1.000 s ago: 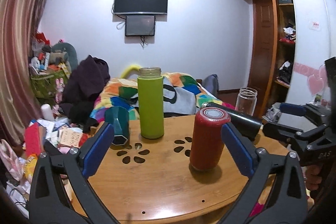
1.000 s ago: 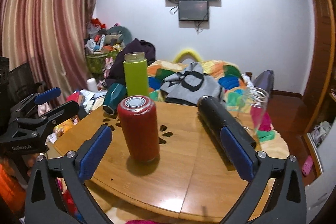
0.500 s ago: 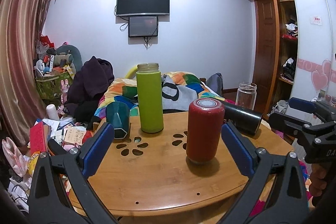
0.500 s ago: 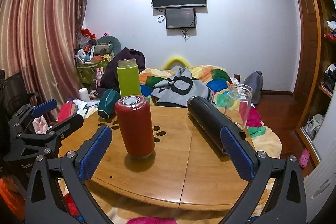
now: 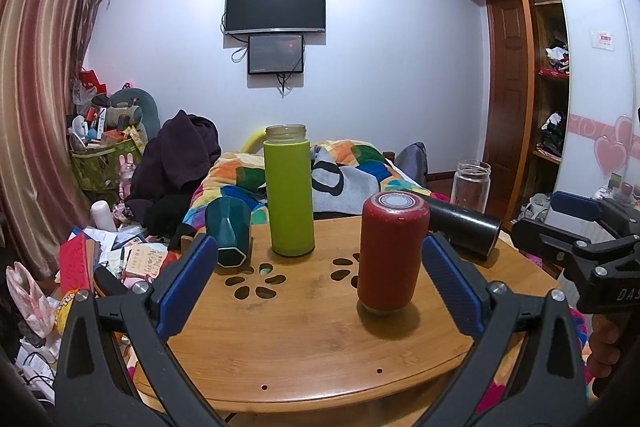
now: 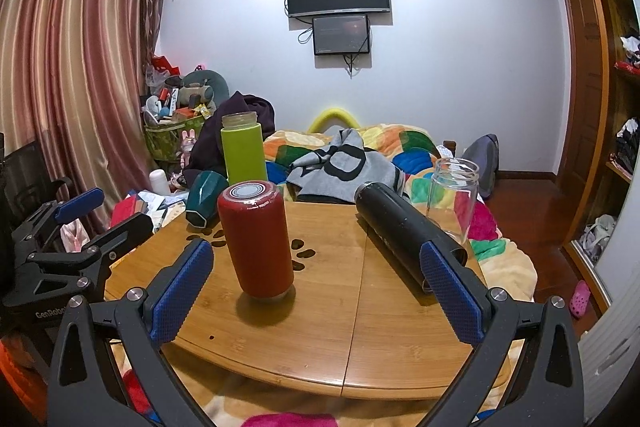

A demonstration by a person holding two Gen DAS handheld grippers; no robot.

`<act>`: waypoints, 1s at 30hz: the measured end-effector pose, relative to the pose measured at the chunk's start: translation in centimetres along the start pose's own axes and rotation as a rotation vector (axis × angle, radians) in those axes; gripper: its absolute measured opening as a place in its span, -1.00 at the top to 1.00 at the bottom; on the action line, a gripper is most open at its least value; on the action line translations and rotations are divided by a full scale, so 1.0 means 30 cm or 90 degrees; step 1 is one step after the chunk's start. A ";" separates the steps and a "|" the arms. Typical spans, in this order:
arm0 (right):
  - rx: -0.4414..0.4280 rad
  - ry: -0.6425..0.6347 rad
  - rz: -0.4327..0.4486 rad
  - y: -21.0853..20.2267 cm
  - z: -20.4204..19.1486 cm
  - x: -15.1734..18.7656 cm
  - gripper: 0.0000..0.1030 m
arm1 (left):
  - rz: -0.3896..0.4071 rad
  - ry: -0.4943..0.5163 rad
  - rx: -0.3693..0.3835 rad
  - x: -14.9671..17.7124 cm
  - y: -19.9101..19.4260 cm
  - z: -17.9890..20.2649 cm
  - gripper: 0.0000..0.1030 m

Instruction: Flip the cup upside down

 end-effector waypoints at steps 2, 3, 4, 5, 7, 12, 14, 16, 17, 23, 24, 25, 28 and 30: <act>0.001 0.000 0.001 0.001 0.001 0.001 -1.00 | 0.001 -0.001 0.000 0.000 0.000 -0.001 -1.00; 0.002 0.000 0.002 0.000 0.001 0.001 -1.00 | 0.001 -0.001 -0.001 -0.001 -0.001 -0.002 -1.00; 0.003 0.001 0.002 -0.001 0.002 0.001 -1.00 | 0.001 -0.001 -0.002 -0.001 -0.001 -0.002 -1.00; 0.004 0.001 0.004 -0.003 0.002 0.000 -1.00 | 0.001 -0.002 -0.002 -0.001 -0.002 -0.003 -1.00; 0.007 0.001 0.006 -0.006 0.002 0.000 -1.00 | 0.002 -0.002 -0.002 -0.001 -0.002 -0.003 -1.00; 0.010 0.003 0.011 -0.013 0.006 -0.002 -1.00 | 0.007 -0.003 -0.007 -0.003 -0.009 -0.004 -1.00; 0.012 0.002 0.012 -0.012 0.004 -0.004 -1.00 | 0.009 -0.003 -0.009 -0.005 -0.008 -0.005 -1.00; 0.012 0.002 0.013 -0.014 0.003 -0.004 -1.00 | 0.009 -0.003 -0.010 -0.005 -0.010 -0.005 -1.00; 0.012 0.002 0.014 -0.016 0.002 -0.004 -1.00 | 0.009 -0.003 -0.010 -0.004 -0.010 -0.006 -1.00; 0.013 0.000 0.019 -0.023 0.000 -0.008 -1.00 | 0.009 -0.013 -0.011 -0.008 -0.013 -0.014 -1.00; 0.013 -0.001 0.019 -0.024 -0.001 -0.007 -1.00 | 0.008 -0.017 -0.009 -0.009 -0.013 -0.018 -1.00; 0.014 -0.001 0.020 -0.025 0.000 -0.008 -1.00 | 0.007 -0.021 -0.008 -0.009 -0.012 -0.021 -1.00; 0.014 -0.001 0.020 -0.026 -0.001 -0.007 -1.00 | -0.005 -0.028 0.007 -0.008 -0.007 -0.025 -1.00; 0.014 -0.001 0.019 -0.025 -0.002 -0.007 -1.00 | -0.003 -0.027 0.004 -0.008 -0.006 -0.024 -1.00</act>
Point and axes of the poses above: each gripper's, at about its wrist camera, not at the fingertips, and y roughly the way its jaws point, z to its right, x to its underside, the point moved 1 cm from there along y, roughly the way its jaws point, and after that the axes turned 14 degrees about x, right-handed, at the moved point
